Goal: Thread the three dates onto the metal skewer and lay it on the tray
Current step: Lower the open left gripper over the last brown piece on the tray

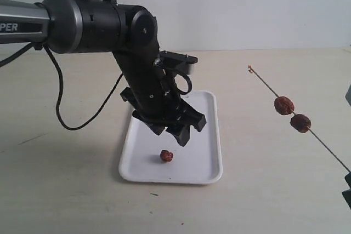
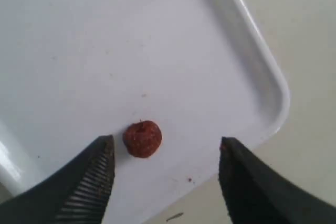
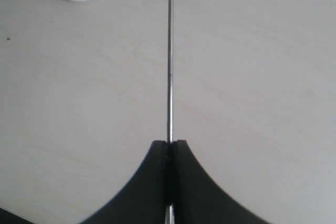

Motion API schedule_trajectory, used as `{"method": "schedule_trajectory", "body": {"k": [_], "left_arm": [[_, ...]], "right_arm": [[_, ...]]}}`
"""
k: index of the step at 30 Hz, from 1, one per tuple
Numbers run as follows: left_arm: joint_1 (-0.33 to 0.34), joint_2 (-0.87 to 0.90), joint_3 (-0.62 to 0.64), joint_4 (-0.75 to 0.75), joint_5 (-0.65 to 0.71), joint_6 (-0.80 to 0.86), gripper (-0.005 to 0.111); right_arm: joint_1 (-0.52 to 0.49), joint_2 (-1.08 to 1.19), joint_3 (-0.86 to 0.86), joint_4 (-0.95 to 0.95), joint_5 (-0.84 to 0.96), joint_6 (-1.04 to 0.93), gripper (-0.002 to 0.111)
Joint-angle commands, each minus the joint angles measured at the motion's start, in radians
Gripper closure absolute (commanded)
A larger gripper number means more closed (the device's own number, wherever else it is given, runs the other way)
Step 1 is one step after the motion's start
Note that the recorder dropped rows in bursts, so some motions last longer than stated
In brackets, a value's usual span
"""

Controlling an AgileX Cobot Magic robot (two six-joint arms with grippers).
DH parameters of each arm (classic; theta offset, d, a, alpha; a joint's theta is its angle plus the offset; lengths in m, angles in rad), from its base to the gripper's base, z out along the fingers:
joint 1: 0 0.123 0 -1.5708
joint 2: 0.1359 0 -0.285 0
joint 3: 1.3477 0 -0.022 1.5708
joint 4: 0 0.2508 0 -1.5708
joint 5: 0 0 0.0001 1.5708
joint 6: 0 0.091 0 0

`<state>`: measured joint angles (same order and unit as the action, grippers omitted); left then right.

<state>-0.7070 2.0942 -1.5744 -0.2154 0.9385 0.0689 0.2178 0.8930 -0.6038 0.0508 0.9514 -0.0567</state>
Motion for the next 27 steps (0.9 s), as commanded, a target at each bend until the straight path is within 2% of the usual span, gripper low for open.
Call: {"method": "schedule_trajectory", "body": {"k": [1, 9, 19, 27], "left_arm": [[-0.001, 0.043, 0.003, -0.010, -0.022, -0.076, 0.049], [-0.001, 0.061, 0.003, 0.014, -0.074, -0.083, 0.049], [-0.001, 0.059, 0.007, 0.026, -0.052, -0.099, 0.049], [-0.003, -0.017, 0.111, 0.015, -0.139, -0.102, 0.049]], "right_arm": [[-0.005, -0.008, 0.005, -0.009, -0.008, -0.014, 0.108], [-0.005, -0.008, 0.005, -0.009, -0.008, -0.019, 0.108], [-0.005, -0.008, 0.005, -0.009, -0.004, -0.020, 0.108], [-0.005, -0.008, 0.005, -0.009, -0.004, -0.020, 0.108]]}}
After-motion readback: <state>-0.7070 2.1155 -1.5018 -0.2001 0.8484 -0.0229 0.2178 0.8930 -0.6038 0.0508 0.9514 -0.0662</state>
